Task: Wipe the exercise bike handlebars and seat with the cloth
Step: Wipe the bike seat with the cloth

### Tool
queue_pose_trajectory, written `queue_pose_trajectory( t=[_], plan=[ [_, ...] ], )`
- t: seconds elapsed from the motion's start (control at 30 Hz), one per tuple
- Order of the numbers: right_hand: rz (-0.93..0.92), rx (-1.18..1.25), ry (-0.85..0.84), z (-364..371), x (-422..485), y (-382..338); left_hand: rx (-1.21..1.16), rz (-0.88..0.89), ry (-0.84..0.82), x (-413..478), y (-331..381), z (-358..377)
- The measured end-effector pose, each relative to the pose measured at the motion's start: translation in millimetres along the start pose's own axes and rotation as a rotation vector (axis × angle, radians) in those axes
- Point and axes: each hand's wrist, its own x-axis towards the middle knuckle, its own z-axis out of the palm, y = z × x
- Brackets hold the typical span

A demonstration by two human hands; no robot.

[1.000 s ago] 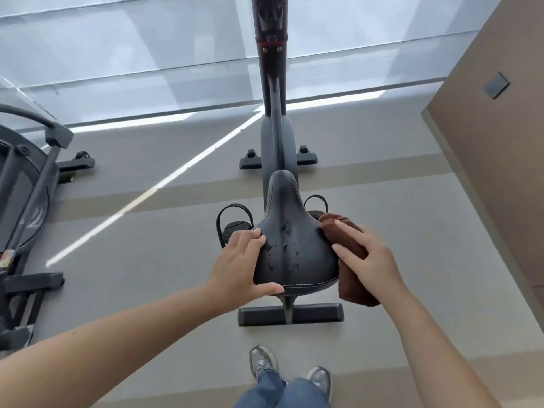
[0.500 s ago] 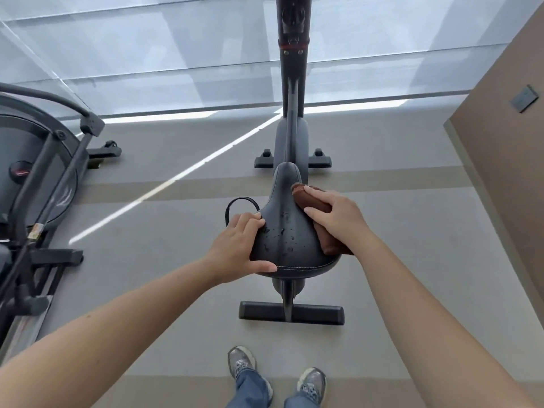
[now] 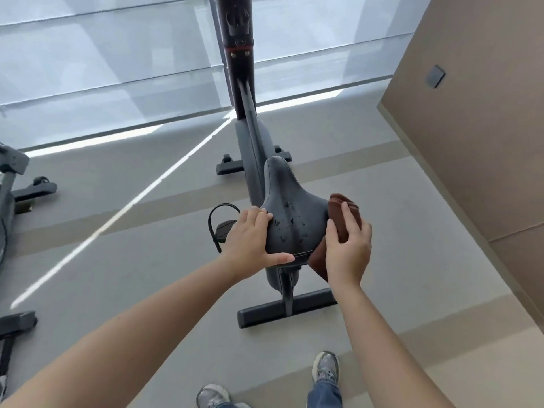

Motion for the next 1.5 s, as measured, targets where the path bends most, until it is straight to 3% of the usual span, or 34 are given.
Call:
queue_pose_trajectory(
  t=[0.2,0.4,0.53,0.67,0.8,0.87,1.03,1.17,1.3,1.37,1.5],
  plan=[
    [0.011,-0.148,0.166,21.3,-32.6,-18.5,0.033,0.153,-0.05,4.6,-12.5,-8.3],
    [-0.001,-0.224,0.146,19.4,-20.7,-14.1,0.119,0.341,-0.186,18.2,-30.2,-24.2],
    [-0.013,-0.235,0.026,9.1,-0.5,-7.9,0.185,0.532,-0.335,37.0,-45.9,-43.6],
    [0.0,-0.248,-0.23,-2.2,41.9,-10.3,0.299,0.707,-0.386,72.1,-57.5,-61.0],
    [0.191,0.036,-0.54,-13.8,78.8,-10.4,0.43,0.811,-0.409,120.3,-48.1,-65.4],
    [0.232,0.122,-0.569,-15.0,80.7,-7.4,0.471,0.853,-0.415,139.7,-40.7,-64.2],
    [0.115,0.102,-0.158,-8.2,33.2,2.8,0.437,0.925,-0.497,154.3,-33.2,-55.4],
    [0.134,0.171,0.19,8.5,-17.1,6.6,0.421,0.942,-0.483,156.3,-36.6,-53.1],
    [0.194,0.275,0.282,18.1,-14.7,1.9,0.367,0.896,-0.491,157.4,-36.4,-51.2],
    [0.235,0.276,0.169,8.0,4.6,4.1,0.311,0.848,-0.512,158.9,-36.6,-50.7],
    [0.308,0.384,-0.324,-18.2,54.4,5.5,0.258,0.798,-0.535,161.5,-38.5,-49.2]
  ],
)
